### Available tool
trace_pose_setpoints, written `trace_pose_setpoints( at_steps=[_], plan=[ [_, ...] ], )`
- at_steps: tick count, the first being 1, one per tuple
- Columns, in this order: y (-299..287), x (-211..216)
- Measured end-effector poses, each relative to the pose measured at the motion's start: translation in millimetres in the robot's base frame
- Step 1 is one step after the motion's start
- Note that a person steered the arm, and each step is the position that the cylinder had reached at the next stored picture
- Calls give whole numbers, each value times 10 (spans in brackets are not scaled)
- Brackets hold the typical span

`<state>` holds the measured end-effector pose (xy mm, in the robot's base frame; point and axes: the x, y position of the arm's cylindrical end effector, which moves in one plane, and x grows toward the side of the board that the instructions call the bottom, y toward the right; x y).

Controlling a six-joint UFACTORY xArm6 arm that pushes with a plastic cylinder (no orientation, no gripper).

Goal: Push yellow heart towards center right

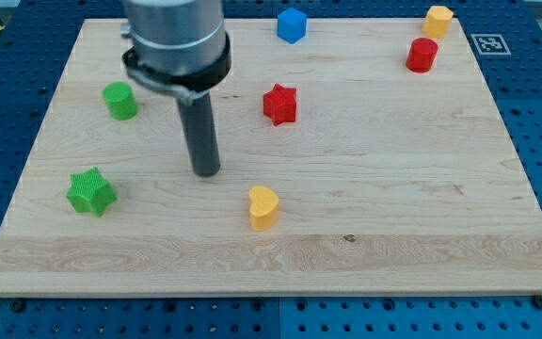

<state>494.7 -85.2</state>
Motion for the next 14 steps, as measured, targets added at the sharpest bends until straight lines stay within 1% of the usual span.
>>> trace_pose_setpoints(
  at_steps=[1,2,3,5,6,7,8,11,14],
  plan=[
    [-2,312],
    [92,536],
    [295,536],
    [792,254],
    [874,472],
    [857,822],
    [1137,780],
    [1840,266],
    [2103,-436]
  ],
)
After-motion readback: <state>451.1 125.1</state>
